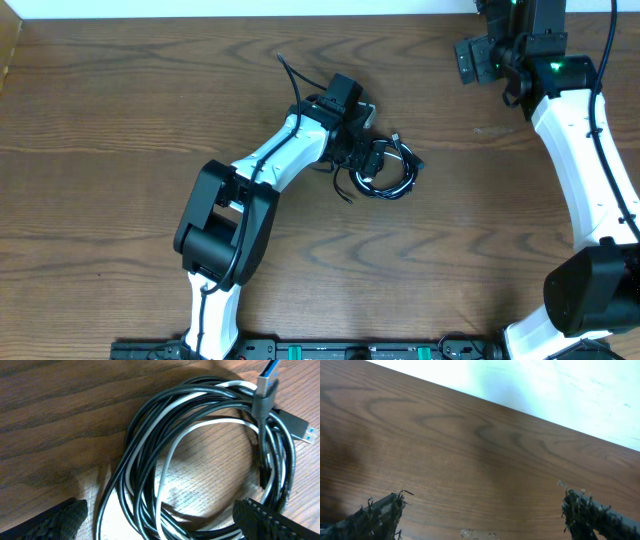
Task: Untangle cables
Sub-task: 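Close the left gripper on the cable bundle's top loop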
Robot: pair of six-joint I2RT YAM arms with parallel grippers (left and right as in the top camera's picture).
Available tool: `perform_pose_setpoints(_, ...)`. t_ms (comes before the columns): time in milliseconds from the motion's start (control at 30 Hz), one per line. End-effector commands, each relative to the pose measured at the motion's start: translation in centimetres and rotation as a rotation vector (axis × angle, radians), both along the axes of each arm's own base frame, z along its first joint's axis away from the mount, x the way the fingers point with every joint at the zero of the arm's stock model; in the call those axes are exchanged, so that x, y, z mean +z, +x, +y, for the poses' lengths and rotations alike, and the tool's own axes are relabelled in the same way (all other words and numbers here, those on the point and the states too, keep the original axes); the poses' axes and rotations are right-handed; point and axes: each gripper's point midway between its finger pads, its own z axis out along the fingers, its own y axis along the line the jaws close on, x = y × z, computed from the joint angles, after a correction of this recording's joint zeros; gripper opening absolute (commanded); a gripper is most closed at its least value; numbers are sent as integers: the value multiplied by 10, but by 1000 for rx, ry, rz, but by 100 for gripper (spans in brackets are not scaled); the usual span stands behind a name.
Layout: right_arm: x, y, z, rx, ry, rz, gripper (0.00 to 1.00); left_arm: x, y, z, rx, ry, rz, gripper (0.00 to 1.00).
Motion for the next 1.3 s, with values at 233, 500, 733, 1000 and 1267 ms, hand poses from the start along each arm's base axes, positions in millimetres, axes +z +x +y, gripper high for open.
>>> perform_pose_setpoints(233,10,-4,-1,3,-4,-18,99,-33,2,7,12,69,36,98)
perform_pose_setpoints(500,10,-4,-1,3,-4,-18,99,-42,7,33,49,216,2,91)
perform_pose_setpoints(733,10,-4,-1,3,-4,-18,99,-44,6,36,45,238,4,91)
perform_pose_setpoints(1000,10,-4,-1,4,-4,-18,99,-52,-4,26,13,248,16,91)
perform_pose_setpoints(1267,10,-4,-1,4,-4,-18,99,-64,-17,14,-28,263,35,88)
